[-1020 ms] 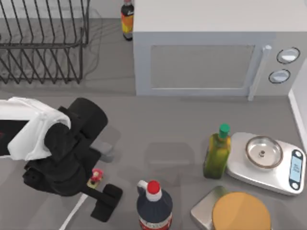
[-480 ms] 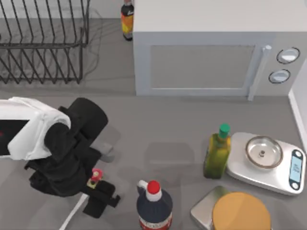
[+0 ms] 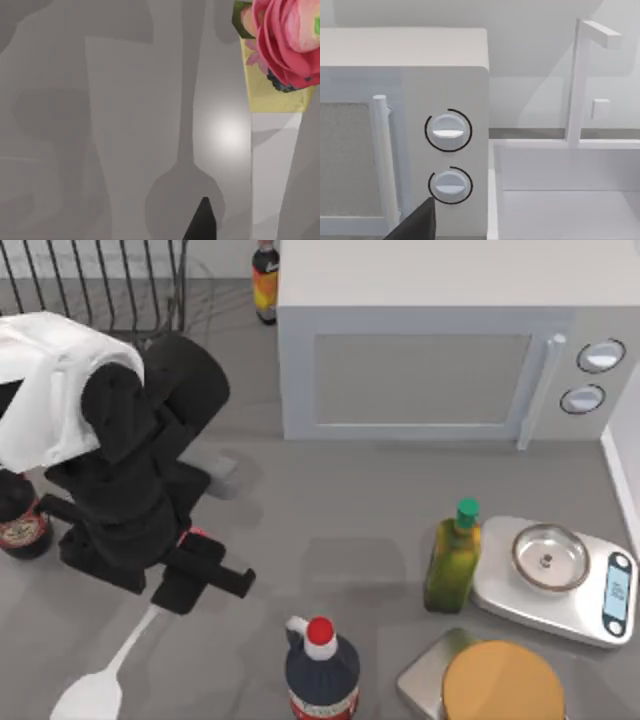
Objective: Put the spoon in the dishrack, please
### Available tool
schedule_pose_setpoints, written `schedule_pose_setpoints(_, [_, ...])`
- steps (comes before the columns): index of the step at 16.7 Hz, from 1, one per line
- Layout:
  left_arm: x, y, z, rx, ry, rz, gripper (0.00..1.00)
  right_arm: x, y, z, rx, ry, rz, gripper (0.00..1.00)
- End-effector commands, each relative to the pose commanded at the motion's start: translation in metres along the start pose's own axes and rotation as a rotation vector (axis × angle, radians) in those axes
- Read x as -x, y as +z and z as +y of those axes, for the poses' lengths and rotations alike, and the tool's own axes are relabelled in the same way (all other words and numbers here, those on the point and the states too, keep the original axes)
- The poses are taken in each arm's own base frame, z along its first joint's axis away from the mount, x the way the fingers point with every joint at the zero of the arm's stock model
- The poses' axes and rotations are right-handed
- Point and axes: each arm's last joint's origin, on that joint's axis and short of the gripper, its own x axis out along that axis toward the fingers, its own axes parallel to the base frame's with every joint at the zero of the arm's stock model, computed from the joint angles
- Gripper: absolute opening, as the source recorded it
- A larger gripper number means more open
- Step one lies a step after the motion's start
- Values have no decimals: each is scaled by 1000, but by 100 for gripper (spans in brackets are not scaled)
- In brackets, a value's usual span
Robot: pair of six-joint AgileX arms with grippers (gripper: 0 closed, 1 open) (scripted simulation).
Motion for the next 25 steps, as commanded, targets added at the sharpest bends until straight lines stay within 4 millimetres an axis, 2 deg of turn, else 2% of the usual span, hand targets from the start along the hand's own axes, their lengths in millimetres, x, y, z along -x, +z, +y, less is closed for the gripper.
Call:
schedule_pose_setpoints(5, [83,-11,-2,-17,-5,16,0,0,0,0,0,0,0,100])
schedule_pose_setpoints(8, [112,-20,0,-15,-8,-14,0,0,0,0,0,0,0,100])
schedule_pose_setpoints(14, [113,-20,1,-13,-8,-17,0,0,0,0,0,0,0,100])
schedule_pose_setpoints(17, [119,-22,12,25,-25,-102,0,0,0,0,0,0,0,100])
schedule_pose_setpoints(21, [134,-27,45,139,-52,-377,0,0,0,0,0,0,0,100])
schedule_pose_setpoints(25, [157,-39,86,256,-14,-772,0,0,0,0,0,0,0,100])
